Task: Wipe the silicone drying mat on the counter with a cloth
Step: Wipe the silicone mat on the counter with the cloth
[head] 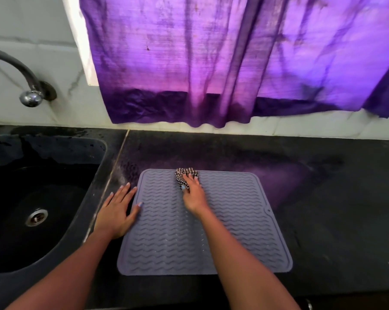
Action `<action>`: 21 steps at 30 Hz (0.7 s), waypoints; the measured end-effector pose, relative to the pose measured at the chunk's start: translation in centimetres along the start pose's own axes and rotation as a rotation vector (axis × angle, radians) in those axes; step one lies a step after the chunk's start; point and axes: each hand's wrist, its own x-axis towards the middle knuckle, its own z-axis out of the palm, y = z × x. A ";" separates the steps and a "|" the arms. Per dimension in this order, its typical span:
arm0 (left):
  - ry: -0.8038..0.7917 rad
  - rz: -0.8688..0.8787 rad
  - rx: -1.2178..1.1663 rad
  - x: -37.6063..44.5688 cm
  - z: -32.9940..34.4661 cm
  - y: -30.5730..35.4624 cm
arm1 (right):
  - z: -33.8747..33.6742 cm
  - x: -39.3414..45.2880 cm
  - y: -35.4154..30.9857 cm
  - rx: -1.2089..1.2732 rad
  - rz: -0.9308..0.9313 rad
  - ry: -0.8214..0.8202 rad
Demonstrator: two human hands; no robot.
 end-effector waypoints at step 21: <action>-0.009 -0.006 0.041 0.1 0.1 -0.1 | -3.7 -0.8 4.3 -0.336 0.004 0.011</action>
